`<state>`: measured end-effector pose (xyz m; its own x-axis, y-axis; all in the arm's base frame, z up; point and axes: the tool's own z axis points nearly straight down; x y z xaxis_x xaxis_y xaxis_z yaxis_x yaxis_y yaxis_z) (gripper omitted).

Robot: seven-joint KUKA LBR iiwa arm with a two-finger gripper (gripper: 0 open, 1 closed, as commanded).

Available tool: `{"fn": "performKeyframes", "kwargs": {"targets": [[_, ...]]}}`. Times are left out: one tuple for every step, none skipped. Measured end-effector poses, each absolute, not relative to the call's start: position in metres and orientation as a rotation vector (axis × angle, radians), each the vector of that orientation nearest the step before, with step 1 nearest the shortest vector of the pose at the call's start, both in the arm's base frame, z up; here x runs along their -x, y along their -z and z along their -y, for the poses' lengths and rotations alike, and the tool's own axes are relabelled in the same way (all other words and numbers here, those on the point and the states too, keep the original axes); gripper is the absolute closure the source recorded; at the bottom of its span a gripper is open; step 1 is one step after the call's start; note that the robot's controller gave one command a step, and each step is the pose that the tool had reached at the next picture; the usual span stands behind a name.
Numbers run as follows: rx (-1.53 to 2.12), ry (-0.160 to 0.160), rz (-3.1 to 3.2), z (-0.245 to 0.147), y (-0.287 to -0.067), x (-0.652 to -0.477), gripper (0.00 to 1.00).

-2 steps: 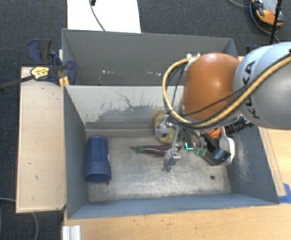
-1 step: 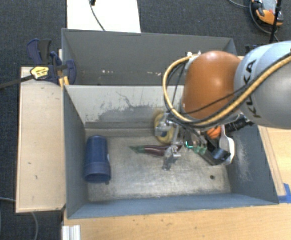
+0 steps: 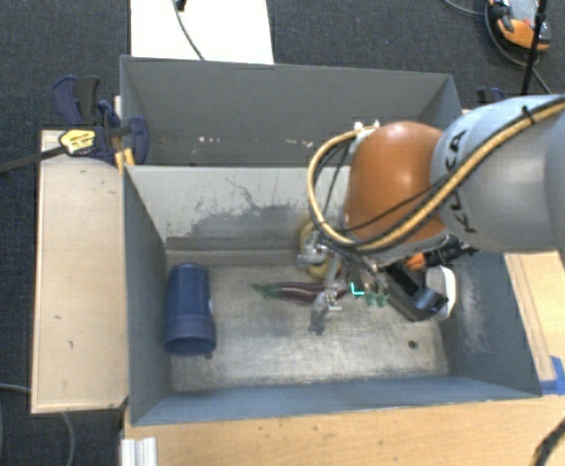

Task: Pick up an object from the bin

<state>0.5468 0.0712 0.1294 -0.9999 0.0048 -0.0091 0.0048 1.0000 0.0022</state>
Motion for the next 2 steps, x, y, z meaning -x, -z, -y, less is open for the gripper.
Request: {"fn": "performKeyframes", "kwargs": {"targets": [[-0.022, -0.004, -3.128, -0.0617, -0.0740, -0.5598, 1.00], [-0.023, -0.004, -3.128, -0.0617, -0.0740, -0.5598, 1.00]]}}
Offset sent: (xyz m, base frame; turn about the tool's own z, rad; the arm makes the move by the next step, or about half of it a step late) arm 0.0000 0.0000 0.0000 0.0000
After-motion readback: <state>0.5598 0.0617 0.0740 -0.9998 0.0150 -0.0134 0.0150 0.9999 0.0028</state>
